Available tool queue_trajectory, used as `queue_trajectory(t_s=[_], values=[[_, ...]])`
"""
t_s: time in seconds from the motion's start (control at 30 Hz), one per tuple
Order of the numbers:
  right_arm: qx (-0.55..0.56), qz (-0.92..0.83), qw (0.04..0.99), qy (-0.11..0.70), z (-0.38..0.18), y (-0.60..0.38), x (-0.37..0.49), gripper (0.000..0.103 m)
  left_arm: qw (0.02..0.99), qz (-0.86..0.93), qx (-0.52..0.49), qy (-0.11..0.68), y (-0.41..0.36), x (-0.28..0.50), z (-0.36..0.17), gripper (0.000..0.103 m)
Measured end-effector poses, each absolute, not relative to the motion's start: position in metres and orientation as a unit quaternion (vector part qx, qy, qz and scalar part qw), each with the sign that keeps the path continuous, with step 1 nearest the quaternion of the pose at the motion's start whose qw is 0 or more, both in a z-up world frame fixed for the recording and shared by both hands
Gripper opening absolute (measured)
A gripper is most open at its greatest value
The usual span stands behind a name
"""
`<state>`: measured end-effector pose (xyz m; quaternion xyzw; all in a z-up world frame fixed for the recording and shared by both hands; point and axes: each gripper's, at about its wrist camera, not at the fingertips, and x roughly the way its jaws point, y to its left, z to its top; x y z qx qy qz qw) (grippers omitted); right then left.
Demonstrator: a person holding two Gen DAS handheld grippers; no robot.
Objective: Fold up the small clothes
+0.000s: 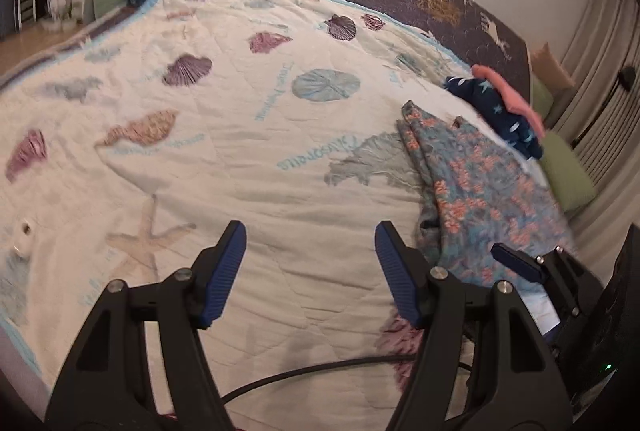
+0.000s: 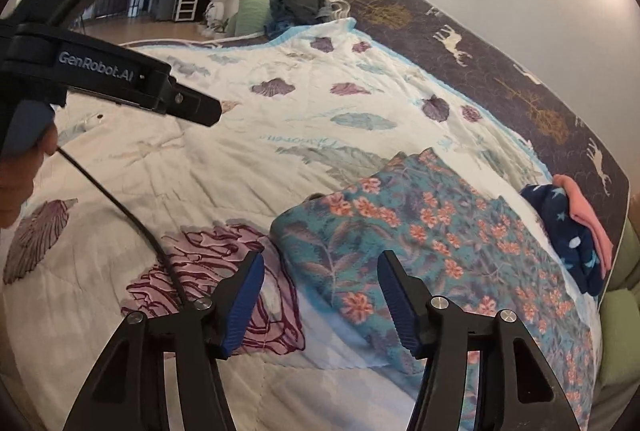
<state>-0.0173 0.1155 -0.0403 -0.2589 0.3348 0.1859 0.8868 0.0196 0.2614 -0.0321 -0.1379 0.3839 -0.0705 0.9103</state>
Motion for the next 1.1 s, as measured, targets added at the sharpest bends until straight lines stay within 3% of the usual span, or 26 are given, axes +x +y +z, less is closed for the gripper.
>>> queue_trajectory(t_s=[0.23, 0.3, 0.37, 0.4, 0.43, 0.57, 0.77, 1.07, 1.1], values=[[-0.259, 0.184, 0.881, 0.35, -0.053, 0.126, 0.001, 0.06, 0.903, -0.06, -0.136, 0.403, 0.258, 0.038, -0.028, 0.066], [-0.255, 0.176, 0.882, 0.356, -0.054, 0.13, 0.01, 0.057, 0.897, -0.065, -0.138, 0.414, 0.257, 0.049, -0.03, 0.059], [-0.247, 0.17, 0.882, 0.364, -0.054, 0.131, 0.016, 0.035, 0.893, -0.077, -0.154, 0.415, 0.256, 0.056, -0.03, 0.056], [-0.239, 0.166, 0.884, 0.367, -0.053, 0.13, 0.019, 0.017, 0.89, -0.088, -0.17, 0.413, 0.257, 0.059, -0.03, 0.056], [-0.232, 0.158, 0.887, 0.367, -0.053, 0.128, 0.02, 0.011, 0.884, -0.101, -0.192, 0.414, 0.258, 0.064, -0.031, 0.056], [-0.15, 0.175, 0.903, 0.363, -0.038, 0.102, 0.021, 0.01, 0.869, -0.129, -0.213, 0.428, 0.246, 0.084, -0.029, 0.056], [0.079, 0.223, 0.891, 0.387, -0.03, 0.037, 0.036, 0.01, 0.857, -0.188, -0.193, 0.439, 0.205, 0.122, -0.022, 0.063], [0.068, 0.239, 0.895, 0.37, -0.026, 0.041, 0.029, 0.01, 0.812, -0.222, -0.162, 0.516, 0.141, 0.187, -0.051, 0.064], [0.074, 0.239, 0.894, 0.371, -0.026, 0.039, 0.029, 0.01, 0.808, -0.226, -0.168, 0.518, 0.138, 0.191, -0.053, 0.056]])
